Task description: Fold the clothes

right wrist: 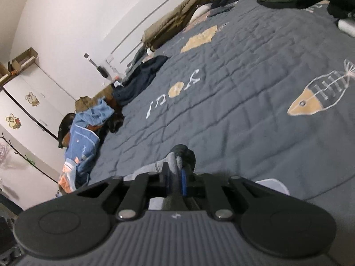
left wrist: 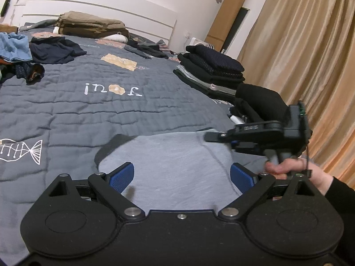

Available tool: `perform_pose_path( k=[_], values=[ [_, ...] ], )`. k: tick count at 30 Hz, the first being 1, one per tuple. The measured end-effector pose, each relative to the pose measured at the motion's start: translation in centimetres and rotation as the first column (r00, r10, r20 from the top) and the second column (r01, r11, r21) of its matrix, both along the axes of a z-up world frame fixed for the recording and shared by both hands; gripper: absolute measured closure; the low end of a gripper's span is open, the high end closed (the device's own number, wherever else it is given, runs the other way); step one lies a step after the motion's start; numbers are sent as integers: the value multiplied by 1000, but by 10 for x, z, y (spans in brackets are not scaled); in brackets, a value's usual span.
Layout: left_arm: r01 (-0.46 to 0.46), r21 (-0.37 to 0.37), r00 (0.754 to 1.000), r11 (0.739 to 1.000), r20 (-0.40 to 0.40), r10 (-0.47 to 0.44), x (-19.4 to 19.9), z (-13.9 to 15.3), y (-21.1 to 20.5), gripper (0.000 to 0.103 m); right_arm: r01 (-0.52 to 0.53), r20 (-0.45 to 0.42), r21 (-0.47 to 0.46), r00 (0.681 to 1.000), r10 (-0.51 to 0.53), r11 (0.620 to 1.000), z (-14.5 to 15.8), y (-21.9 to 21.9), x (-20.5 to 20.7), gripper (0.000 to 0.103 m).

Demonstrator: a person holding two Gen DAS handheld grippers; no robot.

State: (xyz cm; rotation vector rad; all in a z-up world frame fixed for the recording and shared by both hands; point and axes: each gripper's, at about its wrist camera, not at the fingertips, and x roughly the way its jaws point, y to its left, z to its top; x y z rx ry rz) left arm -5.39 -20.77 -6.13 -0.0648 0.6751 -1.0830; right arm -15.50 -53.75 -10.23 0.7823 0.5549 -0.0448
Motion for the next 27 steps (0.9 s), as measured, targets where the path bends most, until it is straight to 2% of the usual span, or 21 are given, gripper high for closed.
perform_pose_path(
  k=[2, 7, 10, 11, 13, 17, 22, 27],
  values=[
    [-5, -1, 1000, 1000, 0, 5, 1, 1, 1, 10, 14, -2, -7, 1000, -14, 1000, 2, -3, -5, 94],
    [-21, 9, 1000, 1000, -8, 21, 5, 0, 3, 10, 24, -50, -34, 998, -26, 999, -14, -9, -3, 94],
    [-29, 26, 1000, 999, -9, 29, 8, -2, 3, 10, 13, -84, -38, 996, -16, 999, -27, -11, 2, 86],
    [-31, 31, 999, 999, -10, 32, 8, -3, 3, 10, 9, -95, -39, 995, -13, 999, -31, -11, 4, 78],
    [-31, 31, 999, 999, -11, 32, 9, -3, 3, 10, 15, -100, -40, 995, -19, 999, -24, -13, 0, 63],
    [-23, 31, 1000, 999, -9, 24, 8, -2, 3, 10, 38, -73, -30, 997, -41, 999, -3, -15, -20, 54],
    [5, 16, 1000, 1000, -18, -5, 1, 0, 2, 10, 29, -75, -53, 997, -32, 998, 17, -1, -54, 50],
    [48, 7, 999, 999, -16, -47, -12, 2, -1, 10, 31, -98, -66, 994, -37, 997, 22, 29, -94, 50]
  ],
)
